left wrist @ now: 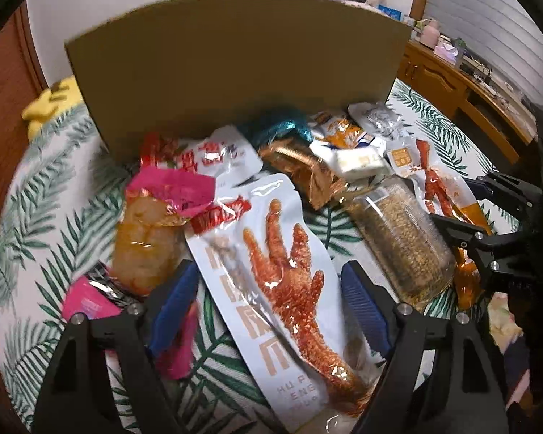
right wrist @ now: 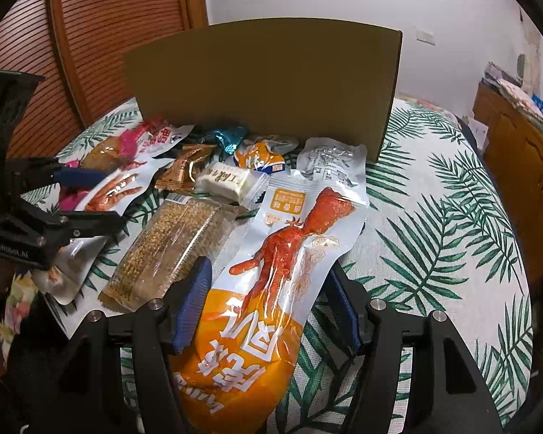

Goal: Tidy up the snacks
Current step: 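Reach the left tool to the white chicken-feet packet while the right tool reaches the orange one, then close both tools on the chicken-feet packets and lift them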

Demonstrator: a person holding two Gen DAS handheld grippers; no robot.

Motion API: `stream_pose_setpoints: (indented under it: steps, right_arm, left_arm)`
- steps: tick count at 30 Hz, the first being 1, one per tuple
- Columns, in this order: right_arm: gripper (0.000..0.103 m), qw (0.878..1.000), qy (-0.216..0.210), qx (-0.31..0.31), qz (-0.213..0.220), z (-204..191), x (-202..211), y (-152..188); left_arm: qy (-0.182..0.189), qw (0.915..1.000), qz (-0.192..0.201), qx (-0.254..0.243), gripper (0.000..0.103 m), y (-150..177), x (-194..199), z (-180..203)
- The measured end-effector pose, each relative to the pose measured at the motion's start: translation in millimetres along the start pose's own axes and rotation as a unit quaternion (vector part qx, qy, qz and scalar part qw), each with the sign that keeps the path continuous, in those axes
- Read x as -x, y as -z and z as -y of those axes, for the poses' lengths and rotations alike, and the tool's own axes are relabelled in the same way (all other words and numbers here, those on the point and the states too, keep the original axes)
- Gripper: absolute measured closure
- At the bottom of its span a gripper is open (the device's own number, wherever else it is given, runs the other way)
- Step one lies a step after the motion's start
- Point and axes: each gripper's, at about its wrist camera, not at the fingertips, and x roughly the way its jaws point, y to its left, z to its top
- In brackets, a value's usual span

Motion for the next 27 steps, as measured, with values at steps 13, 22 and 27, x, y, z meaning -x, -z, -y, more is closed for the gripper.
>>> stream_pose_setpoints:
  steps: [13,22,27]
  right_arm:
    - [0.034,1.000,0.014,0.016,-0.014,-5.2,-6.0,-3.4]
    - [0.056,1.000,0.014,0.013,-0.017,-5.4,-3.0,-2.8]
    - [0.061,1.000,0.001,-0.014,-0.011,4.5,2.1,-0.5]
  left_arm:
    - [0.026,0.9986,0.042,0.017,0.066,10.4,20.5,-13.9]
    - [0.028,0.9965,0.079,0.008,0.075,13.5,38.3,-8.0]
    - [0.026,0.9936,0.110,0.010,0.075,15.1,49.1,-3.6]
